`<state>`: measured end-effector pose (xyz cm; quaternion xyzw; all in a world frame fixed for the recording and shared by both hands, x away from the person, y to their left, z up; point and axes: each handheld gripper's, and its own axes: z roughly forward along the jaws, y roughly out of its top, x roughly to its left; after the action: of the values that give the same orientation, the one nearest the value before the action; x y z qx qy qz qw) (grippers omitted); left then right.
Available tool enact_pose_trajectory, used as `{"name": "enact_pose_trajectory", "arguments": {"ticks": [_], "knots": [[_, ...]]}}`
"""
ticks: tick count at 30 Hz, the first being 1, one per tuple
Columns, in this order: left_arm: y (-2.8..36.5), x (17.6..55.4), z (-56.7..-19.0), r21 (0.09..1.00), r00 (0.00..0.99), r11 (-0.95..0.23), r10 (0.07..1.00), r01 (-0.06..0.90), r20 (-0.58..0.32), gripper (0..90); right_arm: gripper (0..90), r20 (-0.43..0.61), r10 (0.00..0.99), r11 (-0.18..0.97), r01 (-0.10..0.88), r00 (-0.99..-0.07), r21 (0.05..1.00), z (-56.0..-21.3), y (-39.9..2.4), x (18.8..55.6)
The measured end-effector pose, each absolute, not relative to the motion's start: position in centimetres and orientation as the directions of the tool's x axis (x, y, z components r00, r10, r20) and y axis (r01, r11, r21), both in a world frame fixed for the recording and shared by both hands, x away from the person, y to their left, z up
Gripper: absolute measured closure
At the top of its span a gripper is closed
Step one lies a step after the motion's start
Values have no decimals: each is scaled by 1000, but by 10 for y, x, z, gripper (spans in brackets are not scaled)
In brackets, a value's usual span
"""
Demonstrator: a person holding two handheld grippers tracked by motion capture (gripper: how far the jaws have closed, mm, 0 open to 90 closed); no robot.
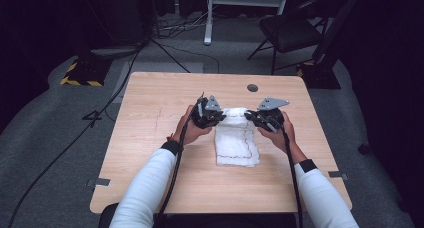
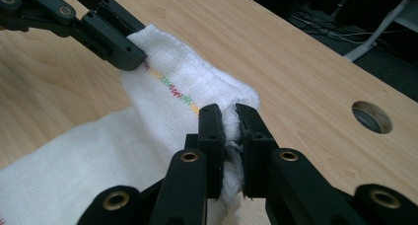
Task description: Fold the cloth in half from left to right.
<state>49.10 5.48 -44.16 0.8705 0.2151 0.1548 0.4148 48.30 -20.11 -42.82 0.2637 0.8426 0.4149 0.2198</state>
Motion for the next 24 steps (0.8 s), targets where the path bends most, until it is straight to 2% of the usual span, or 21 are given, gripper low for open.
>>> {"name": "enact_pose_trajectory", "arguments": {"ticks": [24], "knots": [[51,433,-455,752,936,-640,339,157,93,811,821,-106,504,557,229,-857,799,-449,-220,428]]}}
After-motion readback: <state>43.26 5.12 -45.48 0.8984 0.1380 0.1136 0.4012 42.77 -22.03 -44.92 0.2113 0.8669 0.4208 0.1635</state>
